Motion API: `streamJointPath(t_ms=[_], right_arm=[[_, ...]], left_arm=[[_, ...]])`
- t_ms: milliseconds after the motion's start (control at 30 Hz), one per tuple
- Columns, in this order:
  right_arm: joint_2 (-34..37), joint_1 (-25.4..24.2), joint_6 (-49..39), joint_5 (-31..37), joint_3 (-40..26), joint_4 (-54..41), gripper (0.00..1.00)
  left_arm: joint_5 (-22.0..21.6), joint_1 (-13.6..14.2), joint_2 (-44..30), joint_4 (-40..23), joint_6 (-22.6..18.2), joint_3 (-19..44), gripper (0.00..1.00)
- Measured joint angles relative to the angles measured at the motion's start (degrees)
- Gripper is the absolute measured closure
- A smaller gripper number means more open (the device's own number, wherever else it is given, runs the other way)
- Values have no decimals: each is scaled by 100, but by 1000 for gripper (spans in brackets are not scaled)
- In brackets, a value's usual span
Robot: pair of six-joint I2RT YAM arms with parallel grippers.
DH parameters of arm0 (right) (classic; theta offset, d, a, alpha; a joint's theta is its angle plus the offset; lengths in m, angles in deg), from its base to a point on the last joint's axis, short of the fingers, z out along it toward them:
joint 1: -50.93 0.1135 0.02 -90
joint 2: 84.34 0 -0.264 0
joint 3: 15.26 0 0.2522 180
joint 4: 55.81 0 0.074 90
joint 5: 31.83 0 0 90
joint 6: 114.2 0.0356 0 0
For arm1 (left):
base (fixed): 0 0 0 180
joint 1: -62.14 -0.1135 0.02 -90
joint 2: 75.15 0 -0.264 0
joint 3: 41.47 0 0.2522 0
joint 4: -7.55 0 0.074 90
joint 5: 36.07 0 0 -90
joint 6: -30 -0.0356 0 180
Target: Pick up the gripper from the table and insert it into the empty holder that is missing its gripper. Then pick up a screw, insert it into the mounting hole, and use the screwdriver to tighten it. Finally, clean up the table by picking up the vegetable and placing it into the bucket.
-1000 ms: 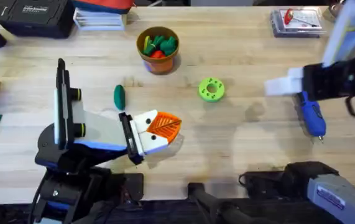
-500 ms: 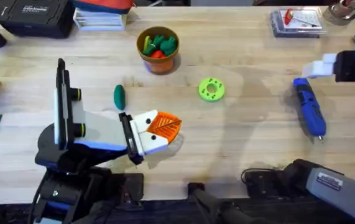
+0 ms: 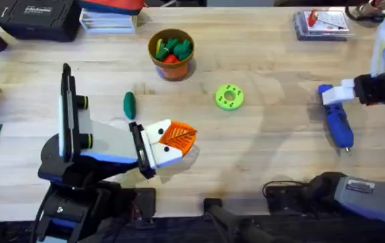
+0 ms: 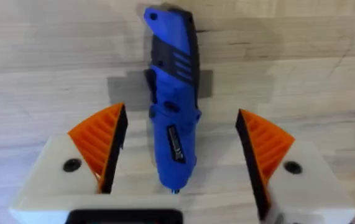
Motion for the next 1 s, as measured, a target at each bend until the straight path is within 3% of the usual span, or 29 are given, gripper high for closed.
streamJointPath(t_ms=[500,700,800,867,933,1000], right_arm=[[1190,-133,-435,-475,19,594,8],[1325,-133,-457,-651,19,694,108],[1328,-133,-461,-679,19,798,185],[1328,-133,-461,-682,19,830,287],[1328,-133,-479,-681,19,840,473],[1328,-133,-501,-700,19,841,723]], left_arm=[[0,0,0,0,-2,0,996],[0,0,2,0,-2,0,996],[0,0,2,0,-2,0,996],[0,0,0,0,0,0,996],[0,0,0,0,0,0,996],[0,0,0,0,0,0,996]])
